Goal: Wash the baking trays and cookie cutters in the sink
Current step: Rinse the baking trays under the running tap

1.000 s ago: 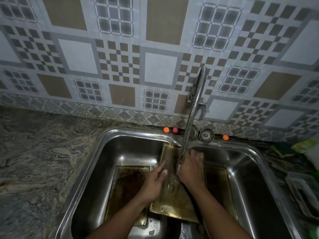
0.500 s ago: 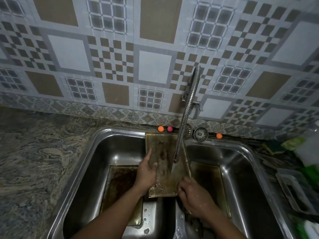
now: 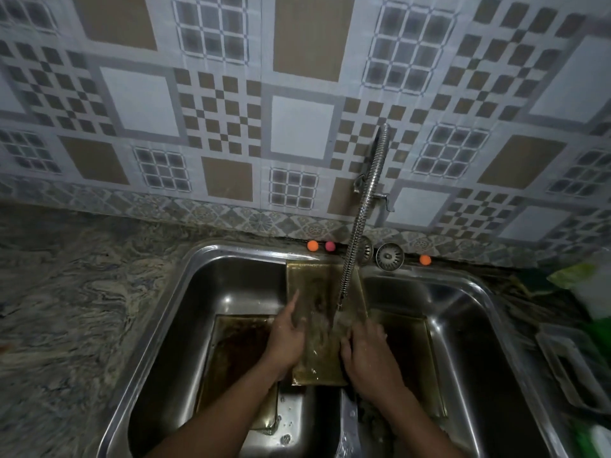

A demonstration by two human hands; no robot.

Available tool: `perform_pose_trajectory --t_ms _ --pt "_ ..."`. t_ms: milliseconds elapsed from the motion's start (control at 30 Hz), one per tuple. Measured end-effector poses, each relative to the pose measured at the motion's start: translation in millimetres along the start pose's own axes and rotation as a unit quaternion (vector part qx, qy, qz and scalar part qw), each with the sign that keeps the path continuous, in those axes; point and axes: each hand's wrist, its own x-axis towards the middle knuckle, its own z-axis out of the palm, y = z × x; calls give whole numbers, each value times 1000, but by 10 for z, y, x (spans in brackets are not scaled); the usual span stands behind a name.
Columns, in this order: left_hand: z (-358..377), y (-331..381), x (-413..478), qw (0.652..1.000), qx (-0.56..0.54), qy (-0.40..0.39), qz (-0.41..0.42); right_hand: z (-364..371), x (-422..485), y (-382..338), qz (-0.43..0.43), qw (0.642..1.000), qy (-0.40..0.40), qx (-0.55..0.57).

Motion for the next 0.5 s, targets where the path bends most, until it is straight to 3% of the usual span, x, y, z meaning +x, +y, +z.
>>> perform_pose_trajectory --t_ms 133,233,300,333,400,500 --pt "128 -10 -124 998 20 -55 14 64 482 -147 58 998 10 -33" --pt "134 53 -129 998 25 -51 17 20 674 -301 96 991 -12 98" --pt "62 74 -88 999 4 -44 13 48 634 -386 -17 991 -38 128" --pt "27 48 -60 999 -10 -42 11 30 577 -414 -104 989 -76 76" --pt "-18 3 -34 999 -27 -30 1 28 522 -346 -196 978 -69 30" --pt "28 -55 -38 999 -31 -30 -8 7 635 -120 -76 997 28 16"
